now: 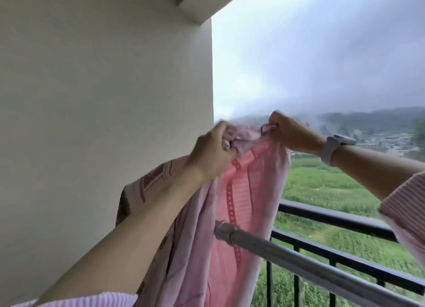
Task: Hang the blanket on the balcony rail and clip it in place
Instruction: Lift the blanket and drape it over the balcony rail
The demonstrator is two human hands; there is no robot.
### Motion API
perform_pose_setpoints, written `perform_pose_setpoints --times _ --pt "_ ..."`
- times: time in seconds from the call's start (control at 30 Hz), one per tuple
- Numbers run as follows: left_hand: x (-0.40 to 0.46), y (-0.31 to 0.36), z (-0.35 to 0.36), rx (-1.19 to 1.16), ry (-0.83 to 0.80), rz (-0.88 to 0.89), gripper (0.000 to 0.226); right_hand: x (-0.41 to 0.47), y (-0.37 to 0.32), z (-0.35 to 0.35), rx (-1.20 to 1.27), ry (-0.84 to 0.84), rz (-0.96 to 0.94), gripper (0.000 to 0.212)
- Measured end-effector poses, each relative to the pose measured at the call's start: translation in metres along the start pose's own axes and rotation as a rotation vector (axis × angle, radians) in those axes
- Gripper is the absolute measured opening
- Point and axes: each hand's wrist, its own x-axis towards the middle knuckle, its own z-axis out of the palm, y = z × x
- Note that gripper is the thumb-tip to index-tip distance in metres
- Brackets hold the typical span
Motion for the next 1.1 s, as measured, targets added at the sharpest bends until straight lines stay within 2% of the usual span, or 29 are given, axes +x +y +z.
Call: perform_pose_setpoints --times 0.03,0.1,0.13,0.17,0.2,0.23,0.27,0.3,0.37,0.43,0.5,0.57,0.63,0.7,0.73,0.8,0.9,1.0,1.07,1.1 --pt "-0.010 0.001 0.008 0.051 -0.210 -0.038 0.040 -0.017 0.008 0.004 -0.075 -0.137 -0.006 0.008" --pt "-0.030 -0.001 0.020 0.191 -0.684 -0.100 0.050 -0.053 0.019 0.024 -0.224 -0.548 0.050 0.011" --pt "-0.037 -0.002 0.023 0.221 -0.829 -0.116 0.052 -0.066 0.023 0.033 -0.310 -0.770 0.105 0.016" --pt "-0.043 0.000 0.022 0.211 -0.881 -0.124 0.053 -0.074 0.025 0.038 -0.384 -0.953 0.168 0.025" --pt "-0.046 0.003 0.018 0.167 -0.848 -0.114 0.069 -0.076 0.024 0.039 -0.418 -1.039 0.201 0.033" --pt "-0.048 0.004 0.013 0.115 -0.762 -0.115 0.080 -0.076 0.018 0.035 -0.385 -1.031 0.202 0.035" --pt "-0.051 0.004 0.008 0.085 -0.666 -0.122 0.079 -0.074 0.011 0.031 -0.293 -0.962 0.194 0.035" --pt "-0.056 0.002 0.004 0.064 -0.570 -0.138 0.067 -0.072 0.000 0.027 -0.167 -0.900 0.193 0.034" --pt "-0.072 -0.007 -0.001 0.057 -0.370 -0.194 0.035 -0.070 -0.021 0.024 0.104 -0.907 0.210 0.035" --pt "-0.098 -0.016 0.001 0.041 -0.237 -0.250 0.029 -0.076 -0.040 0.031 0.236 -1.013 0.188 0.039" --pt "-0.123 -0.022 0.006 -0.034 -0.233 -0.299 0.044 -0.084 -0.050 0.042 0.236 -1.026 0.134 0.042" --pt "-0.142 -0.023 0.011 -0.104 -0.291 -0.344 0.056 -0.091 -0.058 0.045 0.302 -0.980 0.159 0.043" --pt "-0.152 -0.025 0.016 -0.152 -0.336 -0.373 0.054 -0.097 -0.062 0.040 0.397 -0.968 0.196 0.043" --pt "-0.157 -0.026 0.022 -0.191 -0.313 -0.385 0.043 -0.103 -0.068 0.029 0.466 -0.973 0.198 0.045" --pt "-0.158 -0.026 0.024 -0.220 -0.279 -0.389 0.036 -0.108 -0.072 0.025 0.440 -0.949 0.174 0.045" --pt "-0.160 -0.027 0.025 -0.271 -0.194 -0.376 0.024 -0.118 -0.084 0.021 0.223 -0.850 0.063 0.043" --pt "-0.155 -0.026 0.018 -0.300 -0.117 -0.355 0.016 -0.133 -0.105 0.026 0.033 -0.670 -0.056 0.027" --pt "-0.148 -0.018 0.009 -0.348 -0.211 -0.331 0.030 -0.138 -0.113 0.022 0.002 -0.539 -0.045 0.013" --pt "-0.145 -0.006 0.007 -0.383 -0.270 -0.325 0.036 -0.139 -0.110 0.011 -0.048 -0.531 -0.014 0.015" --pt "-0.143 0.001 0.007 -0.388 -0.251 -0.321 0.031 -0.140 -0.108 0.005 -0.058 -0.533 0.004 0.020"
